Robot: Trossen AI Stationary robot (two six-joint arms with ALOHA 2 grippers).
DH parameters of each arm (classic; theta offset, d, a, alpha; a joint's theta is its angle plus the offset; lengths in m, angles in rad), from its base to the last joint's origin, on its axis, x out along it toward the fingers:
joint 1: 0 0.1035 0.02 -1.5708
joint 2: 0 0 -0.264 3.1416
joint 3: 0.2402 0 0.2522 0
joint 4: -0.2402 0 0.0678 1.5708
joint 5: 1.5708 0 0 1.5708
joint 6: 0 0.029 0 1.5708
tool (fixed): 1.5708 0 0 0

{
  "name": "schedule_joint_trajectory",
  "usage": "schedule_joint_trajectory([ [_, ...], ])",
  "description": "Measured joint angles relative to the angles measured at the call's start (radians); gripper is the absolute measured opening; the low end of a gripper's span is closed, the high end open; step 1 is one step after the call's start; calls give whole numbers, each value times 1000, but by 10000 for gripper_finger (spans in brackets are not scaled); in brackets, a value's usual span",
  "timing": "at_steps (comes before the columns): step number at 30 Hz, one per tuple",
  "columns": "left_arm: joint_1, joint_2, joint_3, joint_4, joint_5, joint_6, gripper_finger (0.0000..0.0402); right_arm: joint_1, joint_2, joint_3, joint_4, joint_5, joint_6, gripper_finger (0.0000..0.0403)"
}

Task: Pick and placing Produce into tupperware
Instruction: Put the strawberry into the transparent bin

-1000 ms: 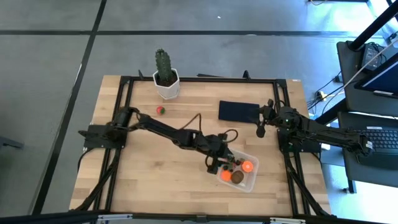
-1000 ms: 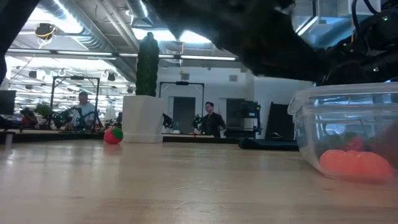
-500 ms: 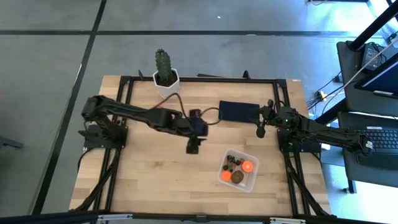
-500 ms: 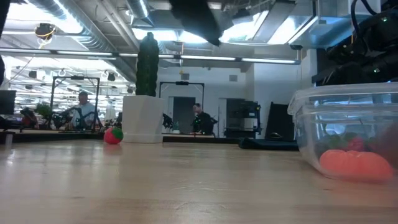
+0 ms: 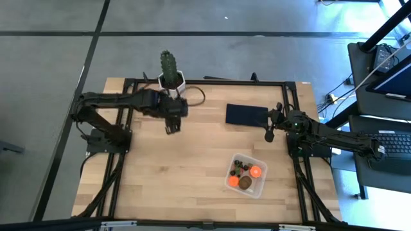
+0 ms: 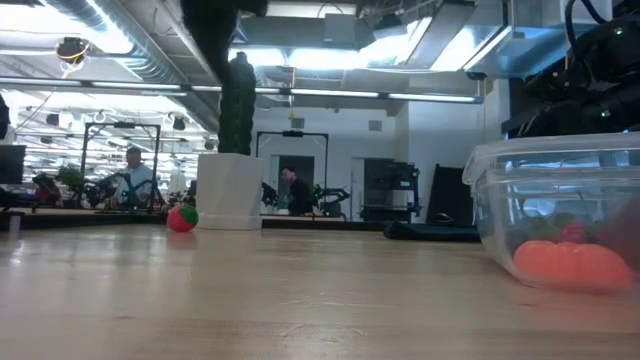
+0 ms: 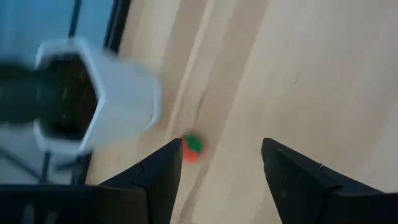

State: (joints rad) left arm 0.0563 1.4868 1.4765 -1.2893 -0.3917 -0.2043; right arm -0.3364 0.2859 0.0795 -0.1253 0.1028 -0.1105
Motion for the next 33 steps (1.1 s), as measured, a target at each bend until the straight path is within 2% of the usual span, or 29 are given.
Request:
schedule_joint_trajectory([
  [3, 106, -3, 0, -61, 62, -11, 212, 0, 0, 0, 0, 0, -3, 198],
  [8, 284, -3, -34, -48, 187, 40, 216, 0, 0, 0, 0, 0, -3, 198],
  [15, 423, -3, -159, 7, 246, 138, 217, 0, 0, 0, 0, 0, -3, 198],
  [21, 448, -3, -312, 157, 252, 298, 217, 0, 0, 0, 0, 0, -3, 198],
  [26, 448, -2, -414, 262, 316, 390, 217, 0, 0, 0, 0, 0, -3, 198],
  [33, 459, -2, -489, 287, 314, 304, 217, 0, 0, 0, 0, 0, -3, 198],
])
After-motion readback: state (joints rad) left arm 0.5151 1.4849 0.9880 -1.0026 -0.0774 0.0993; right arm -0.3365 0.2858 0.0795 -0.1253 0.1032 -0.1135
